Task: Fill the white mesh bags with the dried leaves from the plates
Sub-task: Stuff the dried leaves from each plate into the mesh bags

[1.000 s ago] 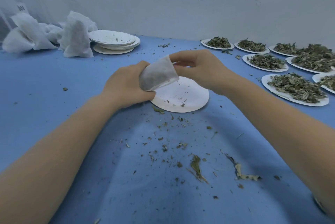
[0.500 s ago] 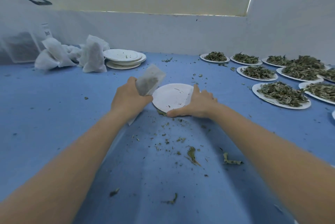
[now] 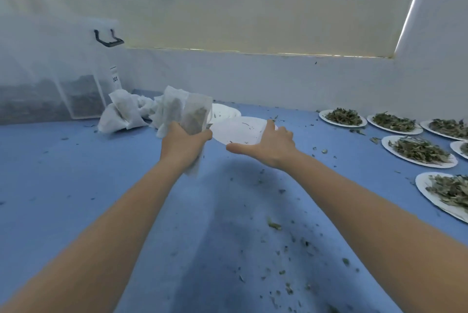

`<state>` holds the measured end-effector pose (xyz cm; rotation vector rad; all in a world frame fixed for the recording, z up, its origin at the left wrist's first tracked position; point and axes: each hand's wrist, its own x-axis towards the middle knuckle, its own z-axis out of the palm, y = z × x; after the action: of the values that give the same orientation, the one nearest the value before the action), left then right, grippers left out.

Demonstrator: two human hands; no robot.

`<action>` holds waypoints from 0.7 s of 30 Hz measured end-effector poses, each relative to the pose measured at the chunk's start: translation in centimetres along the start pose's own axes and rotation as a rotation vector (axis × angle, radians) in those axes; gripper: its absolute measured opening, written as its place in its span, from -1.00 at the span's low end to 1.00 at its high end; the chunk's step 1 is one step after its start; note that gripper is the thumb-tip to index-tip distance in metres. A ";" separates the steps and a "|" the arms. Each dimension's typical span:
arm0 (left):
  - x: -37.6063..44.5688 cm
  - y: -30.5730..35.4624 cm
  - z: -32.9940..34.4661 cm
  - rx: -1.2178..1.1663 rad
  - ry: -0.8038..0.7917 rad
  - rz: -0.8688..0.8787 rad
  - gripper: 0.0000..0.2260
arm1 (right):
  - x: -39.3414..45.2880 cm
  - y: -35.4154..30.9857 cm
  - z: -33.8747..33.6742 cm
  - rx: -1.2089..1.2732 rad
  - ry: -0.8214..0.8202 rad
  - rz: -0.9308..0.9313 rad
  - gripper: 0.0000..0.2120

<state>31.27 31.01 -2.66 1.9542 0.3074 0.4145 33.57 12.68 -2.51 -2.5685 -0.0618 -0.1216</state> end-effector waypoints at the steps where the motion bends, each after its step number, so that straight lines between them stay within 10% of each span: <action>1: 1.2 0.0 -0.2 -0.009 -0.010 -0.014 -0.59 | 1.3 -0.8 0.5 -0.006 0.002 -0.003 0.12; 8: 11.9 -3.2 0.7 0.028 0.018 -0.102 -0.78 | 11.9 -5.3 4.8 -0.004 0.006 0.026 0.15; 21: 21.2 -7.5 2.4 0.333 0.264 -0.011 -0.49 | 21.2 -8.7 11.5 -0.123 0.026 0.060 0.21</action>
<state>51.24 40.44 -7.26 2.2216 0.5866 0.6495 54.90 26.63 -5.38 -2.6885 0.0336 -0.1394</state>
